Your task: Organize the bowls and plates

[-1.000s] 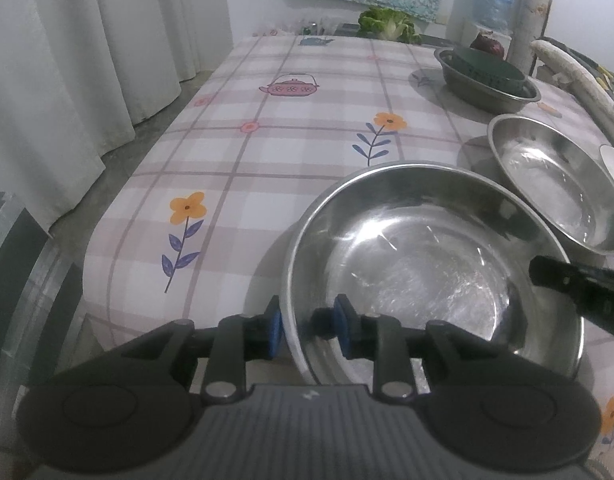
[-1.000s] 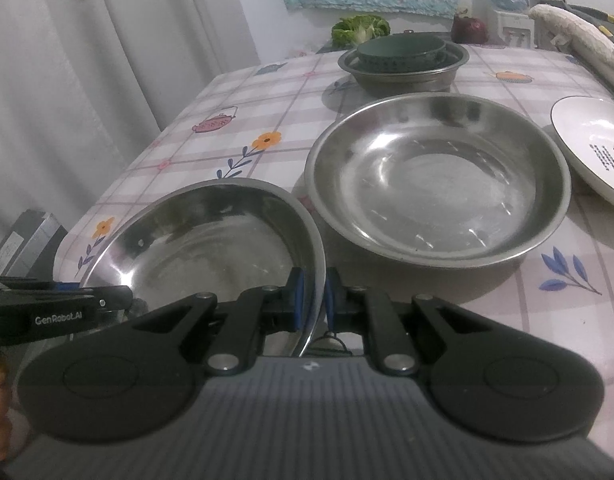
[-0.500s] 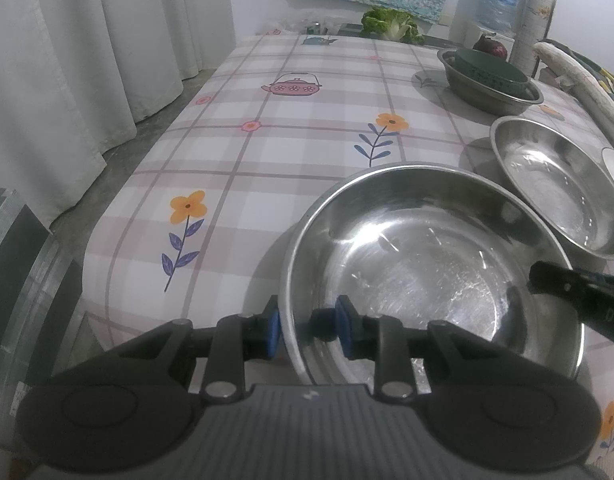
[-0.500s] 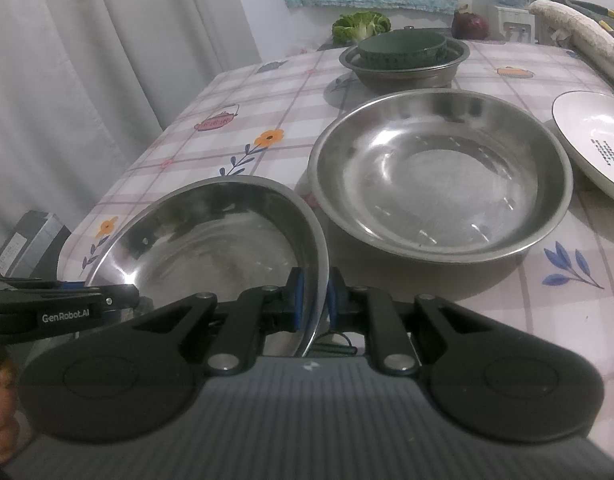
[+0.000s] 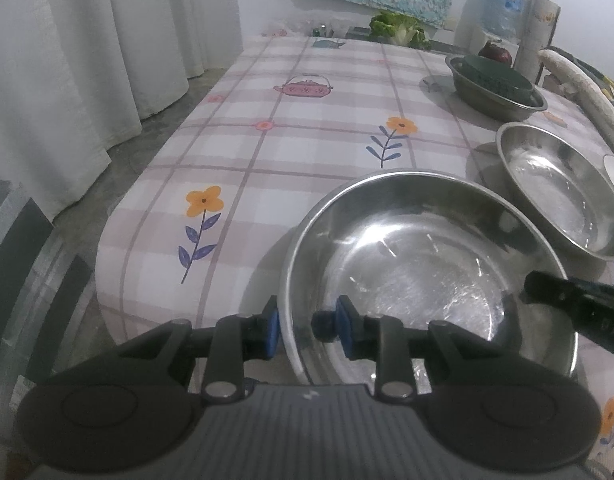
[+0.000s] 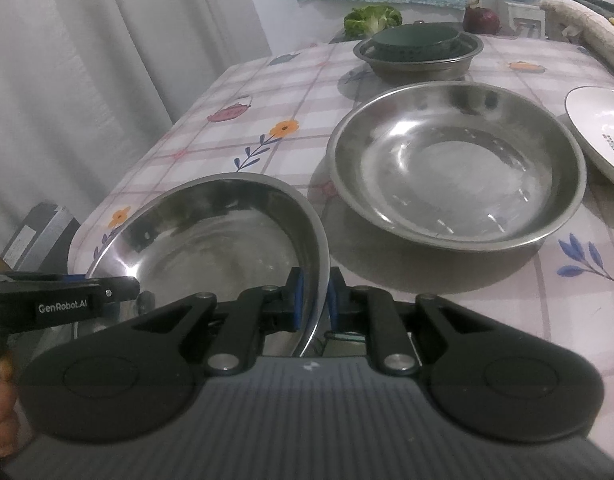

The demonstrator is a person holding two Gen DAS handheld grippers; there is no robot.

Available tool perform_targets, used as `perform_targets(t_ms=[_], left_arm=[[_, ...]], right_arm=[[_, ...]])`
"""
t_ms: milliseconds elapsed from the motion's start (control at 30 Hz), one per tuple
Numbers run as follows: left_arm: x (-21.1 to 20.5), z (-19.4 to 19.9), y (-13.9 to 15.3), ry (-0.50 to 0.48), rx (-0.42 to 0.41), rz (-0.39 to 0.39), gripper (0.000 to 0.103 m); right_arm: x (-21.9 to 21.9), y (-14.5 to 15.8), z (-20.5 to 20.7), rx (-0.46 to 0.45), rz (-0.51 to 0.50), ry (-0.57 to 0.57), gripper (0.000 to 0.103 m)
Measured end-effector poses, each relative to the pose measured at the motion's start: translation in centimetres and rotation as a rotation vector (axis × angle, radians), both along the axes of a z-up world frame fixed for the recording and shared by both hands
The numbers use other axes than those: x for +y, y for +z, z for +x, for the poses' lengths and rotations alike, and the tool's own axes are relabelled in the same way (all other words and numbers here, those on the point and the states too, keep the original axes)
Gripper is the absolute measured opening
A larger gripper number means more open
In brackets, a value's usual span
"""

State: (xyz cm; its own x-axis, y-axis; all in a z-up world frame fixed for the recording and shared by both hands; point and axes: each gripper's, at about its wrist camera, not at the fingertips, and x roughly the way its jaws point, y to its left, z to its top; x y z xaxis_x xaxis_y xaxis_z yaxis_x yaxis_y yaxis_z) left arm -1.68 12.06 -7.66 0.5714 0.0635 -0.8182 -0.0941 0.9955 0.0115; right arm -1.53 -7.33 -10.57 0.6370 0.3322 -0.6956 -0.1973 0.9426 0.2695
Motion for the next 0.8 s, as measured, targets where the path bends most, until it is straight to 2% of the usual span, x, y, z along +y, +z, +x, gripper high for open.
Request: perform_targets(t_ms=[333, 500, 600, 800], left_arm=[[0.95, 0.12, -0.33, 0.001, -0.022, -0.069, 0.032], [0.98, 0.17, -0.47, 0.003, -0.037, -0.079, 0.033], [0.96, 0.17, -0.59, 0.002, -0.044, -0.088, 0.037], [0.69, -0.06, -0.31, 0.001, -0.059, -0.1, 0.037]], right_arm=[[-0.09, 0.01, -0.07, 0.002, 0.013, 0.0, 0.012], [-0.18, -0.31, 0.19, 0.022, 0.03, 0.001, 0.012], [-0.18, -0.5, 0.18, 0.028, 0.04, 0.002, 0.012], [-0.24, -0.35, -0.05, 0.028, 0.04, -0.007, 0.013]])
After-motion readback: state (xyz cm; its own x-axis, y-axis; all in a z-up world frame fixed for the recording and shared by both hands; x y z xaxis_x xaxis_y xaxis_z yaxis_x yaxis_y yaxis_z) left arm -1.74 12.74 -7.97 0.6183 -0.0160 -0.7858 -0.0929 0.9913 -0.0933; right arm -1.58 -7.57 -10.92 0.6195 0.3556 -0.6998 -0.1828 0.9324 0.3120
